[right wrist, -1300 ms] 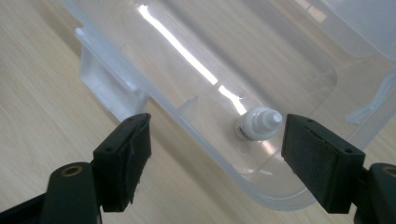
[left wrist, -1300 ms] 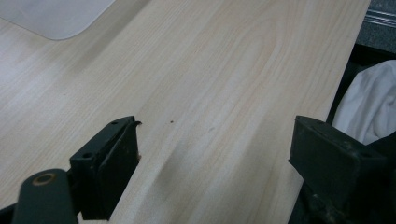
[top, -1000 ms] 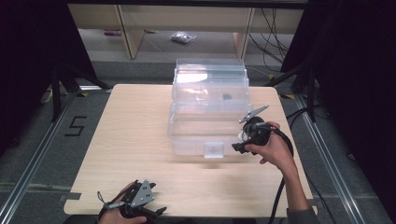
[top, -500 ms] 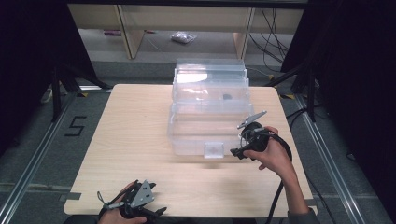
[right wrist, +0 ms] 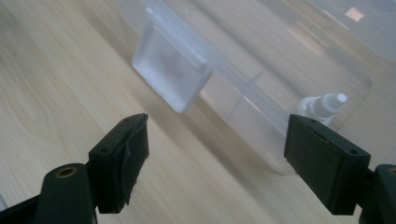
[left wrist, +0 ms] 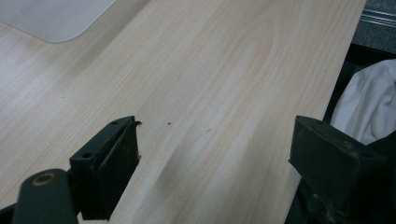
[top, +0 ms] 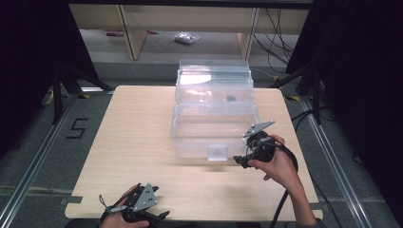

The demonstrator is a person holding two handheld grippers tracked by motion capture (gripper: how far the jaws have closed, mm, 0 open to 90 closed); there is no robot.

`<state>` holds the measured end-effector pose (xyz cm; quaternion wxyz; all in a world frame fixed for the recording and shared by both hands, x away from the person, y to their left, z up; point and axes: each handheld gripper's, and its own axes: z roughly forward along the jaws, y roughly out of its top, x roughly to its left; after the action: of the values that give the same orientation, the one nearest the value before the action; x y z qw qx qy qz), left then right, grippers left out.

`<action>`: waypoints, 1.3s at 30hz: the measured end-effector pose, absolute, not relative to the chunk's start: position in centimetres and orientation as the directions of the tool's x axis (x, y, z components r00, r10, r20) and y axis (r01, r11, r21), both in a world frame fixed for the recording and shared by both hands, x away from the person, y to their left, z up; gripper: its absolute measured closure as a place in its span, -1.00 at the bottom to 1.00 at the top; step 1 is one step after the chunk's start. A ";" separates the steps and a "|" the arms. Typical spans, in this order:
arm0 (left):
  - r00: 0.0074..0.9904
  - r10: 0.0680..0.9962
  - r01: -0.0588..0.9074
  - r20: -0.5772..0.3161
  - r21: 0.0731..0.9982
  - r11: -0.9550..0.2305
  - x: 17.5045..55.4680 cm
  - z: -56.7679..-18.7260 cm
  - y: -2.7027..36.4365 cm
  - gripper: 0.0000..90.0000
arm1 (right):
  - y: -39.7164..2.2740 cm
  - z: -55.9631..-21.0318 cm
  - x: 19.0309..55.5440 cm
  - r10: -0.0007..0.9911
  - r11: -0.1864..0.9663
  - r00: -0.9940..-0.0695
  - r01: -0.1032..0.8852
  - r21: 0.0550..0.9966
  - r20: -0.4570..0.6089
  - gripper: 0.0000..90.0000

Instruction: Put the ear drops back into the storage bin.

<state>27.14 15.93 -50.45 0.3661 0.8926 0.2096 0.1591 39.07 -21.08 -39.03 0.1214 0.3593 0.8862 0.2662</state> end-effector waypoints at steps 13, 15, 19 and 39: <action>0.860 0.493 0.261 0.129 0.719 -0.644 27.1 -50.5 15.9 -0.66 | -20.7 -40.4 37.7 0.685 0.596 -0.727 0.529 0.604 -0.040 -0.49; 0.855 0.506 0.279 0.114 0.722 -0.633 27.0 -50.5 15.9 -0.66 | -20.8 -40.5 37.8 0.669 0.611 -0.741 0.509 0.607 -0.052 -0.48; 0.861 0.491 0.259 0.132 0.718 -0.646 27.1 -50.5 15.9 -0.66 | -20.7 -40.9 37.3 0.674 0.607 -0.737 0.515 0.606 -0.049 -0.49; 0.860 0.493 0.259 0.133 0.719 -0.645 27.1 -50.5 15.9 -0.66 | -20.2 -42.9 35.1 0.690 0.539 -0.723 0.496 0.680 -0.020 -0.49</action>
<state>27.14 15.92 -50.47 0.3646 0.8927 0.2106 0.1606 35.08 -20.21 -42.91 0.1445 0.3428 0.8653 0.3359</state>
